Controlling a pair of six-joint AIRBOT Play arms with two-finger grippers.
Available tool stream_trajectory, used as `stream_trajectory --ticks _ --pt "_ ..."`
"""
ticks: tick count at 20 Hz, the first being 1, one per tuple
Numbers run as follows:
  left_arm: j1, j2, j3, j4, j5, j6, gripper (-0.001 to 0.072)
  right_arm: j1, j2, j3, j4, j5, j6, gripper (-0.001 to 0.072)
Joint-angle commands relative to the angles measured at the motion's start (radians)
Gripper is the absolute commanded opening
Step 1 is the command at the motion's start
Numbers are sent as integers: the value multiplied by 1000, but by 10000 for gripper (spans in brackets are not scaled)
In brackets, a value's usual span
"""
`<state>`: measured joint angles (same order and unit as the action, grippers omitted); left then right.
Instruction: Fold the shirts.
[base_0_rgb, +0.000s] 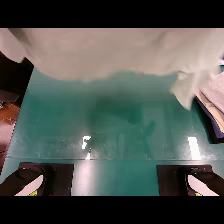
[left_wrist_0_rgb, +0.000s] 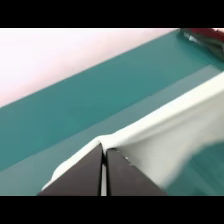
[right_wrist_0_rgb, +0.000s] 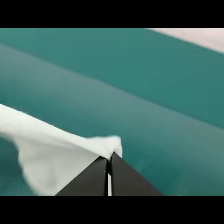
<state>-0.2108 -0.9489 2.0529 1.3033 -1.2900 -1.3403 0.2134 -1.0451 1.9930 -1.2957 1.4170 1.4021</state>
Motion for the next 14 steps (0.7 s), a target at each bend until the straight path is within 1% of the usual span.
stream_trajectory --ticks 1,4,6,8,11,13,14 --pt "0 13 9 -37 14 -24 26 -3 79 4 -14 80 68 13" --pt "0 -24 -92 -26 -21 -22 26 -3 107 -119 -12 152 145 13" --pt "0 -92 -184 -25 -87 -22 26 -2 124 -292 -4 184 193 13" --pt "0 -177 -284 -25 -133 -21 26 17 138 -491 -6 163 209 13" --pt "0 -332 -430 -27 -121 -16 26 49 127 -791 -5 55 214 13" --pt "0 -452 -486 -27 -44 14 26 68 87 -930 -6 -82 213 13" --pt "0 -512 -488 -26 2 13 26 75 56 -970 -5 -162 214 14"
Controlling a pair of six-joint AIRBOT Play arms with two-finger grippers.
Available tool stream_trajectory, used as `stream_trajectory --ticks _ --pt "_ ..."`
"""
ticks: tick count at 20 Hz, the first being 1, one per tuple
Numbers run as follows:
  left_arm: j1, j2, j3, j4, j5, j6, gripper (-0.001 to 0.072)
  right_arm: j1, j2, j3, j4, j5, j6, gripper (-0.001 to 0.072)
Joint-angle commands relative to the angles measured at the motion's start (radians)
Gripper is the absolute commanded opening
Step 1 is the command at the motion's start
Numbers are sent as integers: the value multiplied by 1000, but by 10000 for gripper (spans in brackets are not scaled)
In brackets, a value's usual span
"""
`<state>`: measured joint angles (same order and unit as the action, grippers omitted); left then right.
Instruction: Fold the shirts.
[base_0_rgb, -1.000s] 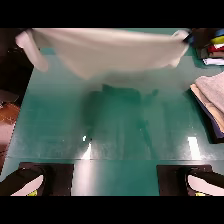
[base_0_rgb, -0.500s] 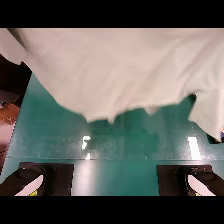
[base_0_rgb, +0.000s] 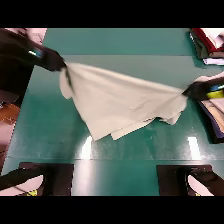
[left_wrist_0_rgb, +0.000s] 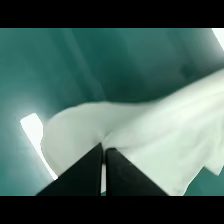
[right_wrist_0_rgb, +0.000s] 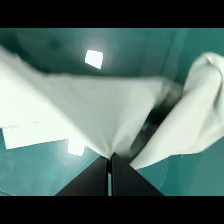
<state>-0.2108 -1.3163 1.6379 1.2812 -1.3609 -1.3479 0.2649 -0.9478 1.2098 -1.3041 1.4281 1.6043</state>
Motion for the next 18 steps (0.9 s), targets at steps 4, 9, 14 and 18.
stream_trajectory --ticks 4,9,14,18 --pt "0 -273 -73 0 286 15 27 34 -209 -187 4 -439 11 14" --pt "0 -272 -22 78 332 -61 465 32 -396 11 0 -494 11 16" --pt "8 -253 97 206 141 -122 664 14 -470 231 0 -408 11 429" --pt "69 -166 28 127 2 -145 663 -56 -407 299 4 -257 -54 427"
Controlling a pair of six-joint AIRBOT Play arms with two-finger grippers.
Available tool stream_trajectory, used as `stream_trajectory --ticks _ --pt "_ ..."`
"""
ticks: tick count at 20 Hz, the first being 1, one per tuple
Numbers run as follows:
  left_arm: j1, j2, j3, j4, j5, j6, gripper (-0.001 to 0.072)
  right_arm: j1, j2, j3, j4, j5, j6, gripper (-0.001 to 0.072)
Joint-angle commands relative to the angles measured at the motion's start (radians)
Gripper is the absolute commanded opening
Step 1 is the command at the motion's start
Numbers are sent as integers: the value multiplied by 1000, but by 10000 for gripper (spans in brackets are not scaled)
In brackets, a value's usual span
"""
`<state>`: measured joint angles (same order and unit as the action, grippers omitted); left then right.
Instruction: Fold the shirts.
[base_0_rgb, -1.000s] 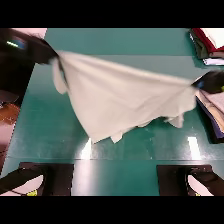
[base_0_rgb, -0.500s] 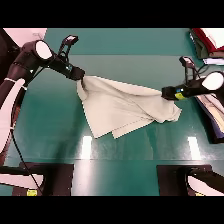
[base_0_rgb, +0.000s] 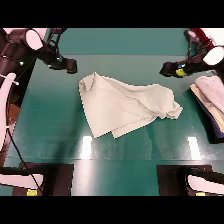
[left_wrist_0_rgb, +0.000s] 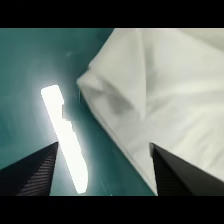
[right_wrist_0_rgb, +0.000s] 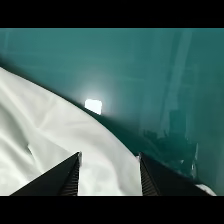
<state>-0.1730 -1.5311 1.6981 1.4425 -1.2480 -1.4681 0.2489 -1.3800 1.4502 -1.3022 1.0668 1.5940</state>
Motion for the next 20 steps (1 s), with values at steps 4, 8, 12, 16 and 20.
stream_trajectory --ticks 4,8,12,16,20 --pt "33 214 -426 -234 -36 -27 663 -114 123 57 58 213 -121 427" --pt "34 406 -864 -494 133 -28 663 -151 181 57 106 223 -147 427" --pt "31 526 -1118 -645 212 -23 663 -149 185 56 106 223 -148 426" --pt "-94 534 -1201 -673 341 -29 663 -146 185 56 107 220 -148 426" --pt "-241 524 -1213 -673 458 -135 663 -146 186 56 107 224 -148 427"
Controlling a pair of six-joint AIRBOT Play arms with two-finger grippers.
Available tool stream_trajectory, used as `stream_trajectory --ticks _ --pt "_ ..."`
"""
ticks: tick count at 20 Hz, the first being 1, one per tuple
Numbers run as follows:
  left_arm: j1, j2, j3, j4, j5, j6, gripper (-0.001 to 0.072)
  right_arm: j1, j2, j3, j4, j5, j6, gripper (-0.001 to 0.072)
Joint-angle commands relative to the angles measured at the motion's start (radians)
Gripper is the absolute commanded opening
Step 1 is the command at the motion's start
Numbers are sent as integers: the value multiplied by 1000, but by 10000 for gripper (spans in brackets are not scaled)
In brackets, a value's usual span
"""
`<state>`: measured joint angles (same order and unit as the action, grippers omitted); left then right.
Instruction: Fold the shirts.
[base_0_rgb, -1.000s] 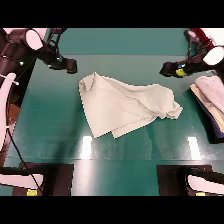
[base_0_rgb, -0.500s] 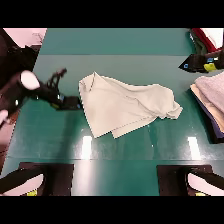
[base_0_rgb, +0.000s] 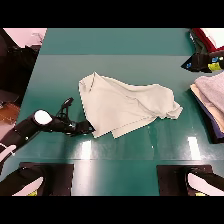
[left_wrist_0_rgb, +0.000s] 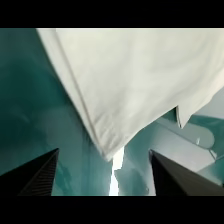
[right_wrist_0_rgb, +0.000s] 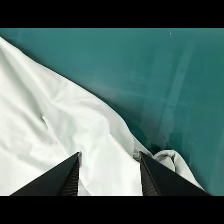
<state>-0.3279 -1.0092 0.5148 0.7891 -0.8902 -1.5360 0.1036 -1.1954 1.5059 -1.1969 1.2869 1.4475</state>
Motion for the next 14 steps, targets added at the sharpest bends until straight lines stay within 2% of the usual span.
stream_trajectory --ticks 1,8,14 --pt "-108 2 -30 -19 112 -93 663 -1 1 1 1 5 -1 426" --pt "-210 2 -30 -42 177 -142 663 0 1 1 2 5 -1 427" --pt "-212 -10 -30 -38 199 -167 663 0 1 1 2 26 -1 427"
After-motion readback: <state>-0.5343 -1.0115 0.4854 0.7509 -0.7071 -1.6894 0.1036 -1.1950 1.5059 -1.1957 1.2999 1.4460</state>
